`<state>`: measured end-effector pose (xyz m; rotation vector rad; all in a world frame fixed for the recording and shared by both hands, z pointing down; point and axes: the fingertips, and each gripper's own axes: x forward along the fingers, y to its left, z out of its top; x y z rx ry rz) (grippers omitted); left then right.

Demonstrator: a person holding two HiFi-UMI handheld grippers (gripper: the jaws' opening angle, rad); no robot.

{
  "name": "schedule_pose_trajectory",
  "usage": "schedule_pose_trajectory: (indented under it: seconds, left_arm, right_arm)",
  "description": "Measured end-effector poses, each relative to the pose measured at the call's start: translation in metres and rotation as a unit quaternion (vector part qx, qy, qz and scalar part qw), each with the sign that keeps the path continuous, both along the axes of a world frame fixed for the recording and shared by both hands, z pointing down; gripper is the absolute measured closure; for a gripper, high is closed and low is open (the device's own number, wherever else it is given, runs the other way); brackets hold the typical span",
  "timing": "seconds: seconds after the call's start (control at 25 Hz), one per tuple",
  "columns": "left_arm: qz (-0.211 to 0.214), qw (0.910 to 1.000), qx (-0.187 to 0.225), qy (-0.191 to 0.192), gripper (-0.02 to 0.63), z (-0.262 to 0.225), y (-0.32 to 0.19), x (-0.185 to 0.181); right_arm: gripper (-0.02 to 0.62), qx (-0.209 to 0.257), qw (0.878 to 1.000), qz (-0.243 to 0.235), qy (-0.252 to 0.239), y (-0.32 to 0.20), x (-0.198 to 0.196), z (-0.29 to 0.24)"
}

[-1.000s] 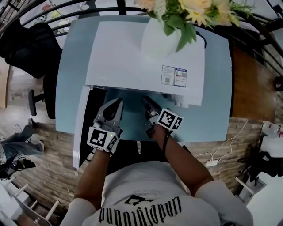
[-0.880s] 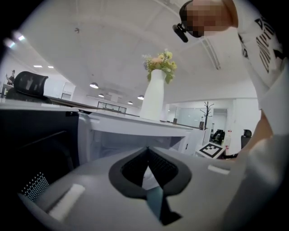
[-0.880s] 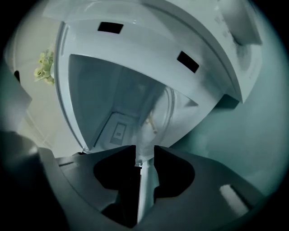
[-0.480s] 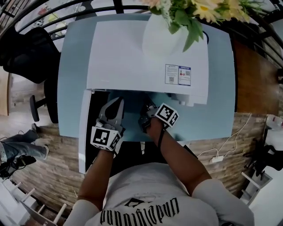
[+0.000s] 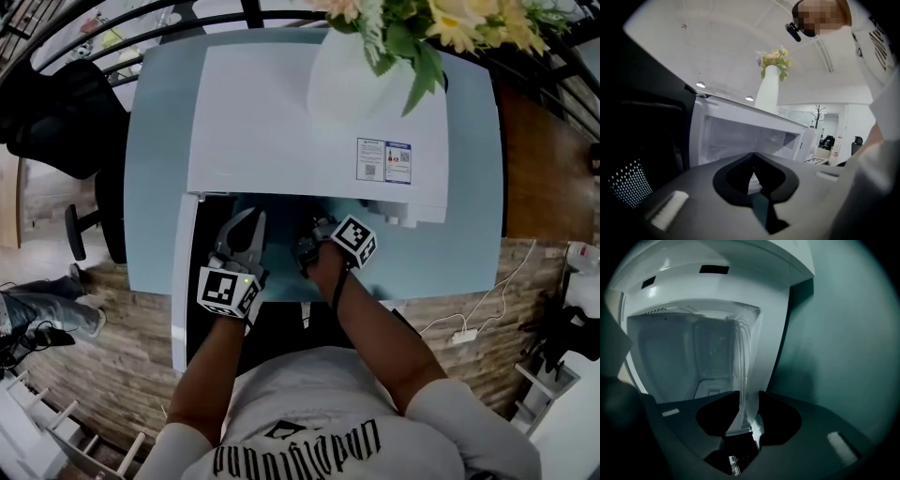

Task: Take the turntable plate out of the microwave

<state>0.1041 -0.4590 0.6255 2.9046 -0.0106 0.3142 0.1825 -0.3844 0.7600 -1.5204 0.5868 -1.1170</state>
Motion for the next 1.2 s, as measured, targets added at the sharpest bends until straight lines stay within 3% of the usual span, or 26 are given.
schedule_pose_trajectory:
  seconds: [0.32, 0.44, 0.68, 0.96, 1.2]
  left_arm:
    - [-0.003, 0.9999, -0.013, -0.005, 0.557, 0.005, 0.0, 0.0]
    - [-0.012, 0.9993, -0.035, -0.006, 0.557, 0.012, -0.002, -0.001]
    - [-0.024, 0.9946, -0.1, -0.017, 0.554, 0.029, 0.002, -0.003]
    - [-0.042, 0.974, -0.222, -0.013, 0.469, 0.048, 0.016, -0.001]
    - [-0.078, 0.9471, -0.311, -0.023, 0.385, 0.072, 0.019, -0.007]
  right_arm:
    - [0.492, -0.011, 1.0, 0.008, 0.007, -0.001, -0.002, -0.004]
    - [0.555, -0.012, 1.0, -0.002, 0.016, -0.003, -0.005, -0.01]
    - [0.56, -0.007, 1.0, -0.004, 0.023, 0.005, -0.003, -0.01]
    - [0.561, -0.012, 0.999, -0.02, 0.028, 0.015, -0.012, -0.011]
    - [0.563, -0.015, 0.999, -0.039, 0.031, 0.029, -0.024, -0.012]
